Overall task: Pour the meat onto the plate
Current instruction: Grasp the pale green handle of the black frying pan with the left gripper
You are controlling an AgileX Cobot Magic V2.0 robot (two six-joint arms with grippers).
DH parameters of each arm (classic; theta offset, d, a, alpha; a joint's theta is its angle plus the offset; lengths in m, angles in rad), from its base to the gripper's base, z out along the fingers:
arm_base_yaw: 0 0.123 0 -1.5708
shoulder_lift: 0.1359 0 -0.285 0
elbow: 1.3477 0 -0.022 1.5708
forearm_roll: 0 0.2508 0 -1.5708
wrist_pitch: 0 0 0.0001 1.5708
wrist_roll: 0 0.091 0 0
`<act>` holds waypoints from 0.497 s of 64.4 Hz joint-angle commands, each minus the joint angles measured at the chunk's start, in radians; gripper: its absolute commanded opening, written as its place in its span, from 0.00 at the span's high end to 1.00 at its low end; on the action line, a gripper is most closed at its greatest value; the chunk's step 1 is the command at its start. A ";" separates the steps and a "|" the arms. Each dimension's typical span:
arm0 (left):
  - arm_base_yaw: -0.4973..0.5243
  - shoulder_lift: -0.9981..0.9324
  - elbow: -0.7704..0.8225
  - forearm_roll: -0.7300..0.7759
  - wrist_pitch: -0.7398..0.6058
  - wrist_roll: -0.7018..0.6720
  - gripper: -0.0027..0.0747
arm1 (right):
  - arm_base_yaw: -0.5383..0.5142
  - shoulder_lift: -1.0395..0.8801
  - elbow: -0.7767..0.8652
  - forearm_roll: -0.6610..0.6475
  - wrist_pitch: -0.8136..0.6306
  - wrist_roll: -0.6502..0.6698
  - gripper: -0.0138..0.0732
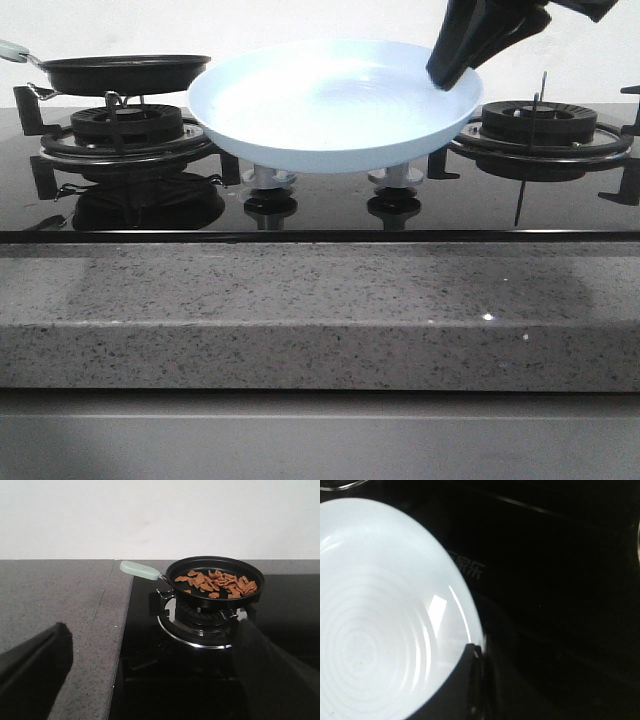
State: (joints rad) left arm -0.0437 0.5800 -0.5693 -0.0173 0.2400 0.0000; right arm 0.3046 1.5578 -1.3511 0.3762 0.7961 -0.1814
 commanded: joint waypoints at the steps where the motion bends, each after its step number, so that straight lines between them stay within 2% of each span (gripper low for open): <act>1: 0.004 0.005 -0.039 -0.006 -0.081 0.000 0.14 | 0.000 -0.038 -0.027 0.034 -0.052 -0.012 0.91; 8: 0.004 0.005 -0.039 -0.049 -0.079 -0.005 0.14 | 0.000 -0.038 -0.027 0.034 -0.046 -0.012 0.91; 17: 0.004 0.066 -0.067 -0.213 -0.055 -0.005 0.14 | 0.000 -0.038 -0.027 0.034 -0.046 -0.012 0.91; 24: 0.004 0.198 -0.149 -0.318 0.017 0.000 0.14 | 0.000 -0.038 -0.027 0.034 -0.046 -0.012 0.91; 32: 0.004 0.404 -0.296 -0.361 0.111 0.000 0.14 | 0.000 -0.038 -0.027 0.034 -0.046 -0.012 0.91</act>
State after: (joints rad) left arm -0.0437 0.8667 -0.7471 -0.3290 0.3587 0.0000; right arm 0.3046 1.5578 -1.3511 0.3762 0.7938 -0.1829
